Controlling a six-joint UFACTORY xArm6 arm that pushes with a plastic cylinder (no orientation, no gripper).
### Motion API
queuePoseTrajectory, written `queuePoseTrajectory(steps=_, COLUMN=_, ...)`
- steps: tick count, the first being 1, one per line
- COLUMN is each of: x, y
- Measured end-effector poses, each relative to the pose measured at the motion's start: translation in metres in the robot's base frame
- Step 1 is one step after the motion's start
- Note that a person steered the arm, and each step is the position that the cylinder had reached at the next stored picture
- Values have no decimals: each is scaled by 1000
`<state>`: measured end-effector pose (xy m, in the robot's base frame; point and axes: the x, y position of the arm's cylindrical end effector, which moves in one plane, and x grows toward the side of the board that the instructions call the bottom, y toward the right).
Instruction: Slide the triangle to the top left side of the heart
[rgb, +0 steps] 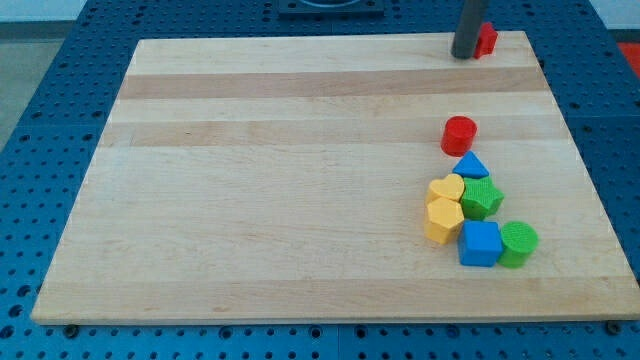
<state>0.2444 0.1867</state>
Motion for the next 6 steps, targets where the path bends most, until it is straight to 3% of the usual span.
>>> queuePoseTrajectory(steps=4, x=170, y=21)
queuePoseTrajectory(steps=5, x=206, y=8)
queuePoseTrajectory(steps=6, x=214, y=-24)
